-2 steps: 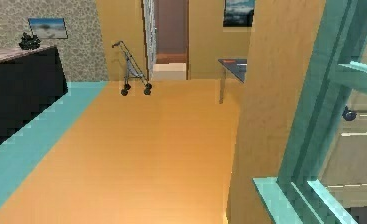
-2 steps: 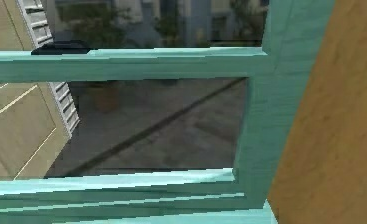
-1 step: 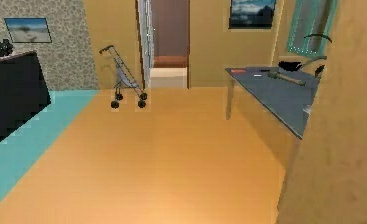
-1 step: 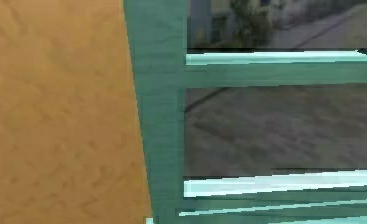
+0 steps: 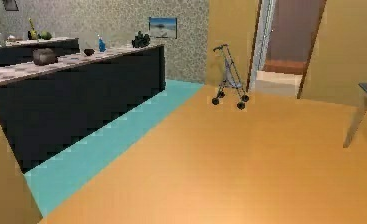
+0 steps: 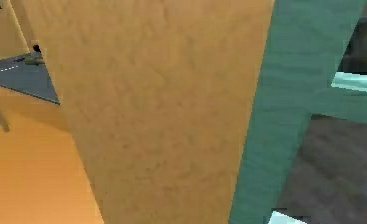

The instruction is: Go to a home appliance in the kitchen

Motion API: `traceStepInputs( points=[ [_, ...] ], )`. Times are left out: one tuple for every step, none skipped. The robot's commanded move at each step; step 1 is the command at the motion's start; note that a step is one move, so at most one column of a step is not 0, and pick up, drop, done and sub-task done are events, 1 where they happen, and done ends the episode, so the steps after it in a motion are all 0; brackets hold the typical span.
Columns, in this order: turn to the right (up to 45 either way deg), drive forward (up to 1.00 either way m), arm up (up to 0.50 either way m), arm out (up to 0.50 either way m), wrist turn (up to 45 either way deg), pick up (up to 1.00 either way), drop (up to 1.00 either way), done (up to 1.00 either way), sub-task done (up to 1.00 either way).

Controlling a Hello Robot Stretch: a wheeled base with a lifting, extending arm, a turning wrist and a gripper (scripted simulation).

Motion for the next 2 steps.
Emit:
traceStepInputs(
  points=[
    [0.0, 1.00, 0.00, 0.00, 0.0, 0.00, 0.00, 0.00, 0.00],
    [0.0, 1.00, 0.00, 0.00, 0.0, 0.00, 0.00, 0.00, 0.00]
  ],
)
